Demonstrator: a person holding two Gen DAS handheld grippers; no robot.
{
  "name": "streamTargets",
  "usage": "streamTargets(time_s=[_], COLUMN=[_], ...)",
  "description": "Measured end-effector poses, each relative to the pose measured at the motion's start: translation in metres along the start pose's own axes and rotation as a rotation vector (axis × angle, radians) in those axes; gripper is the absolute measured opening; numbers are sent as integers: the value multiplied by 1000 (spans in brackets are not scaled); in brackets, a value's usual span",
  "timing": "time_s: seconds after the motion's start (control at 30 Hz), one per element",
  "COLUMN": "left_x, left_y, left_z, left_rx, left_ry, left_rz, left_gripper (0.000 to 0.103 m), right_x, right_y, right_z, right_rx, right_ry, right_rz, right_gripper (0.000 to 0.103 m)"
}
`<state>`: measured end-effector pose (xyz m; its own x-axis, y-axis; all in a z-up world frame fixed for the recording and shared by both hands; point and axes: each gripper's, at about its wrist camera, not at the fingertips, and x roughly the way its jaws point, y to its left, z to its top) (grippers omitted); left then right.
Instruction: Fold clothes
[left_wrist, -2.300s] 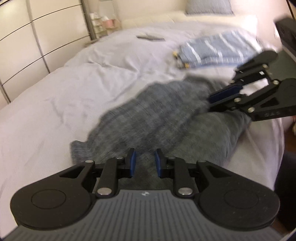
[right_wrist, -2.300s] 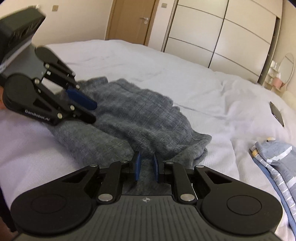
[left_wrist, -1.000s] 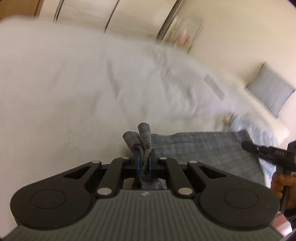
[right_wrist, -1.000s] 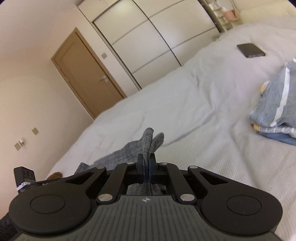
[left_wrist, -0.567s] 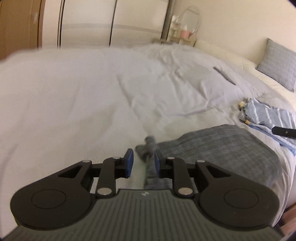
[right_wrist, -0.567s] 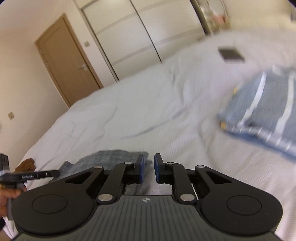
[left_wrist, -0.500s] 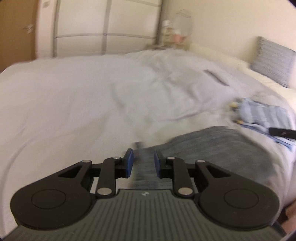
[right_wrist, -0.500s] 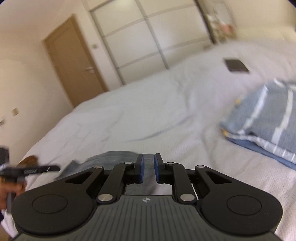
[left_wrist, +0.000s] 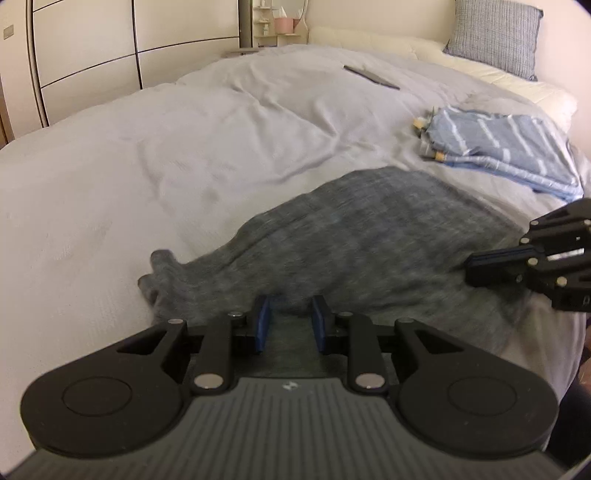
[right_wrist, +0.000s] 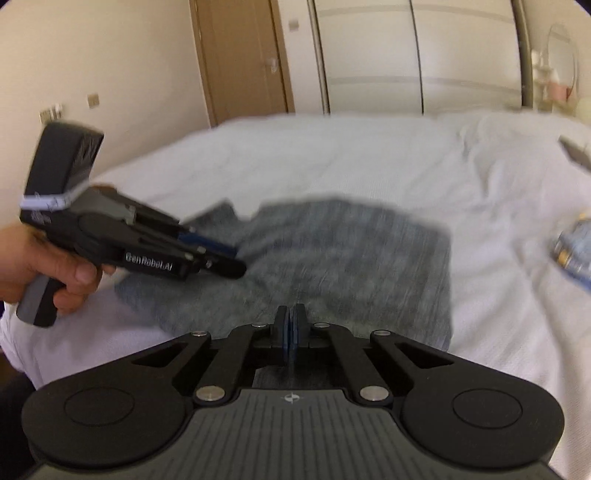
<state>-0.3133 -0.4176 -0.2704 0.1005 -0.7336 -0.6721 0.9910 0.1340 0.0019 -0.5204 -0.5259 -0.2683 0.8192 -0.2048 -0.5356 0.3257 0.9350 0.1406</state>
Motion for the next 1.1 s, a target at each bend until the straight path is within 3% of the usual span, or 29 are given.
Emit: streamTargets(time_s=[0.1,0.13,0.23,0.3,0.33,0.4,0.5,0.67,0.8,0.87,1.0,1.1], left_x=[0,-8,-30,-44,-40,-27,-27,-41,-27,-5,20,29], left_y=[8,5,-8,-17,-22,-29,-23,-15,2,14,35,50], left_z=[-5,-2,-4,-5,-11,-25,-30,-6,23,30,22,18], left_rx=[-22,-12,24,48,69,116,65,32,20,0,-29,-62], left_ry=[1,-13,-51,-76,-48,-11,-8,-68,-98,-55,-12,6], left_rz=[-10,18,4,-6,-15,15,7,23,39,31,47,59], left_gripper=[24,21,20,20,22,22,22,22,22,22,24,23], right_x=[8,6,-14,-26,-27,-21,-9,-29,-6,12,53,63], right_y=[-6,-4,-2,-5,-9,-18,-30,-26,-39,-44,-53,-64], right_z=[-7,-10,-7,-5,-7,-12,-20,9,24,26,26,24], right_rx=[-33,-47,-38,-17,-6,3,11,-9,-30,-50,-90,-51], right_ry=[42,36,-41,-89,-82,-56,-11,-115,-106,-74,10,35], right_rz=[6,8,1,-23,-44,-60,-65,-73,-79,-98,-144,-142], right_gripper=[0,0,0,15,24,24,23,24,24,24,23,23])
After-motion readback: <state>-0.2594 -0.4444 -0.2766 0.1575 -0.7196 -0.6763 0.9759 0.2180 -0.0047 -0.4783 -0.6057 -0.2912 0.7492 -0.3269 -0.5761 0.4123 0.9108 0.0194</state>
